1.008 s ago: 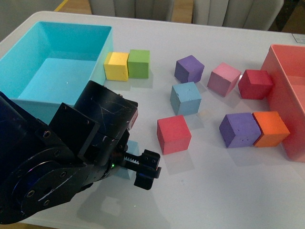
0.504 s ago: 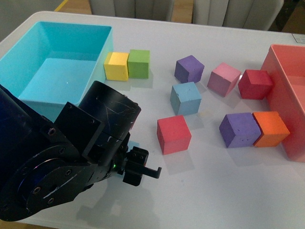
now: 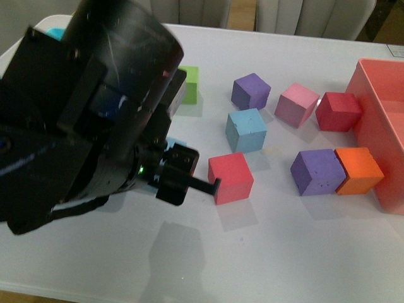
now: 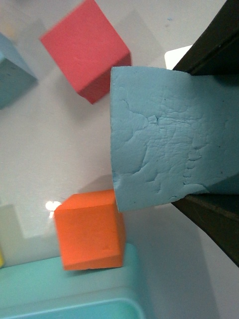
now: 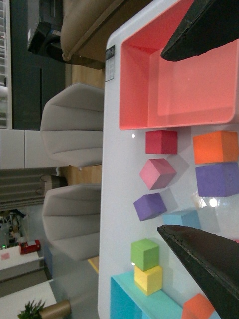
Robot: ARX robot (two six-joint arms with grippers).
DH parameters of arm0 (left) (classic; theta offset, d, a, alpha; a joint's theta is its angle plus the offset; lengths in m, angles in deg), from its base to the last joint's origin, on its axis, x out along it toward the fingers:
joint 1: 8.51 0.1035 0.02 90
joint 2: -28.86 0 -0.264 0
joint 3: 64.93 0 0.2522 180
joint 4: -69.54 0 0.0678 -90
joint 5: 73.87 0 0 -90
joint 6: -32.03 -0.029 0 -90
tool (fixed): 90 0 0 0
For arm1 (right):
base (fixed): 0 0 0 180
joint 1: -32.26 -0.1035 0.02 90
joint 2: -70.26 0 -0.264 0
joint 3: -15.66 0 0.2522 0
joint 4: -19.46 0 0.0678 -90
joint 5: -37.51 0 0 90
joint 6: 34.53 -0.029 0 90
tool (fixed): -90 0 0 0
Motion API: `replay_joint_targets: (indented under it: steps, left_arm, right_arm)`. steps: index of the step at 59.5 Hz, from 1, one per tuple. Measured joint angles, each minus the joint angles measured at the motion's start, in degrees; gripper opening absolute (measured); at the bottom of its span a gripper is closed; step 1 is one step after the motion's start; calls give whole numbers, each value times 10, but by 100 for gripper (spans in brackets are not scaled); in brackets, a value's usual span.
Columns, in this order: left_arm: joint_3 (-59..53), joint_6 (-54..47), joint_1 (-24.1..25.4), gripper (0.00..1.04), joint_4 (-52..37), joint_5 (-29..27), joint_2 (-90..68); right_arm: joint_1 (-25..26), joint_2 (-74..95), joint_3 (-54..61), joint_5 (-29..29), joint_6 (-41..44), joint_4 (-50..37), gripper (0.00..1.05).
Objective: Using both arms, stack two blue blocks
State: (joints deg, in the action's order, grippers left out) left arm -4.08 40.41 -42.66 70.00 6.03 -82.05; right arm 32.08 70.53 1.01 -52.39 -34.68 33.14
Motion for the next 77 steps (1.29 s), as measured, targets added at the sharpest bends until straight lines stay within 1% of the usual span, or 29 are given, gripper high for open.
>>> replay_joint_targets:
  steps: [16,27,28,43,53,65,77]
  left_arm:
    - [104,-14,-11,45,53,0,-10]
    - [204,-21,-29,44,92,5,-79]
    - [226,-23,-34,44,101,10,-97]
    - [344,-28,-54,43,147,30,-184]
    - [407,-31,-53,43,172,37,-217]
    - [475,-39,-41,43,197,41,-254]
    - [508,-41,-36,43,213,41,-286]
  right_arm:
    - [0,0,0,0,0,0,96]
    - [0,0,0,0,0,0,96]
    - [0,0,0,0,0,0,96]
    - [0,0,0,0,0,0,96]
    - [0,0,0,0,0,0,96]
    - [0,0,0,0,0,0,96]
    - [0,0,0,0,0,0,96]
